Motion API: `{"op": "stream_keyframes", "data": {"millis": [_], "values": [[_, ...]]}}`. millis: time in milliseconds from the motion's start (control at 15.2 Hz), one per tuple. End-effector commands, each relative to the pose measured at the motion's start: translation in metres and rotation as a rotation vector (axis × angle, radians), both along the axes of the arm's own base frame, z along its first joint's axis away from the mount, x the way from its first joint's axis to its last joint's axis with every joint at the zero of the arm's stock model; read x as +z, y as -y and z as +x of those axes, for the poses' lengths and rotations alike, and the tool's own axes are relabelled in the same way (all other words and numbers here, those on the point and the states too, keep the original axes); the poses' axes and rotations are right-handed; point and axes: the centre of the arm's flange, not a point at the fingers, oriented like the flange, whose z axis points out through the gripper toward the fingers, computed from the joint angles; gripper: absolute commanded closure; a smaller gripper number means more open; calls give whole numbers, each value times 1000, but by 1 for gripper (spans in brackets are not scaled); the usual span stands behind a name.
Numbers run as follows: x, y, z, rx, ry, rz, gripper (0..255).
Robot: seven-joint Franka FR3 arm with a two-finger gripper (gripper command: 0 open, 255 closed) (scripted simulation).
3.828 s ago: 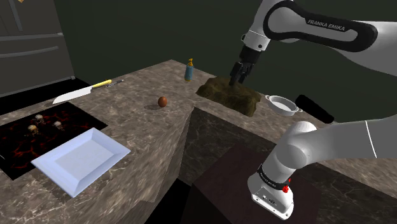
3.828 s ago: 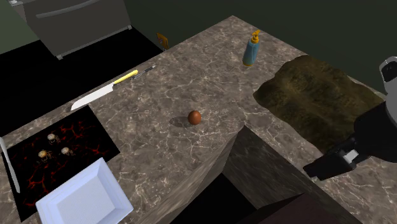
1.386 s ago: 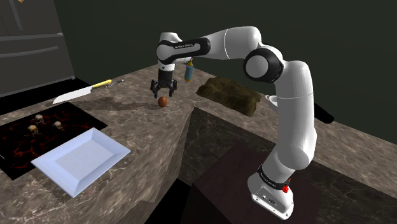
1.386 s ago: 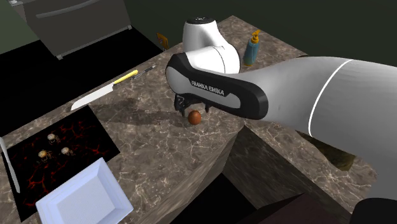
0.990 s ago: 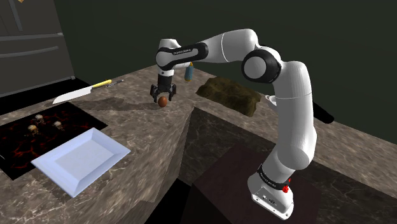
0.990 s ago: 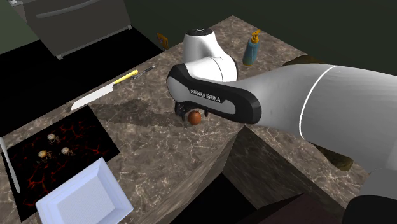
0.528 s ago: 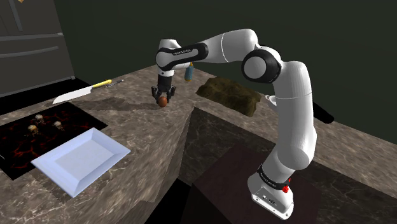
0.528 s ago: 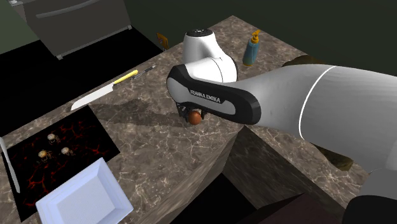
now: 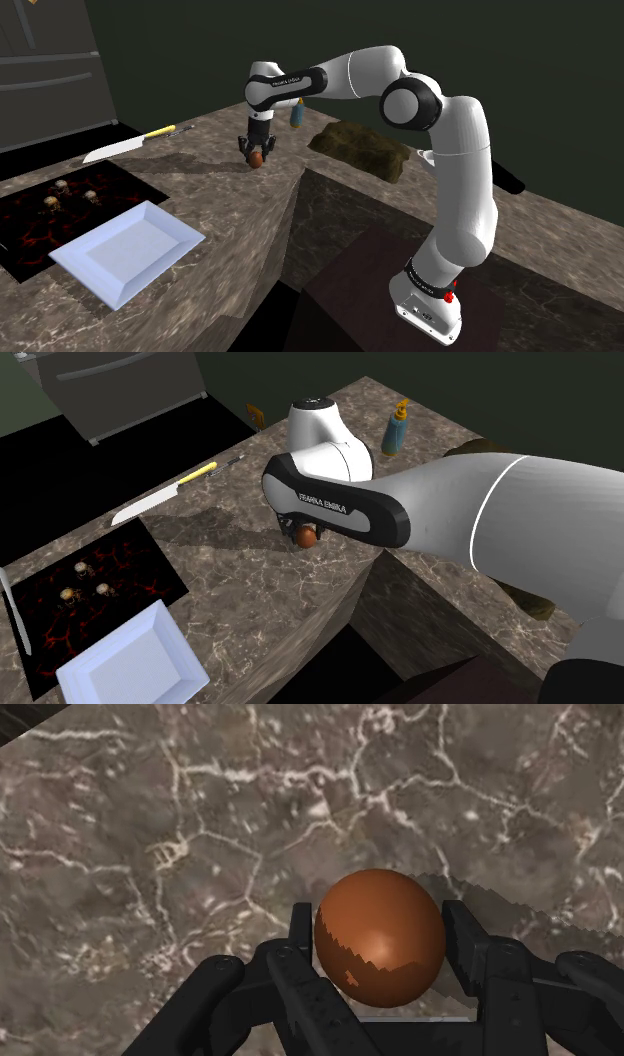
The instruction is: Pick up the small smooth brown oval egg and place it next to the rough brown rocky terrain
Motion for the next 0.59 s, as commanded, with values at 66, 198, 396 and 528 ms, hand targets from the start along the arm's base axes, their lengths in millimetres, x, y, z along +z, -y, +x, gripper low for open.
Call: {"op": "stream_keyframes", "data": {"millis": [66,198,396,528], "values": [[5,0,0,0,0,0,255],[16,0,0,0,0,0,255],[31,0,0,0,0,0,255],[42,0,0,0,0,0,255]]}}
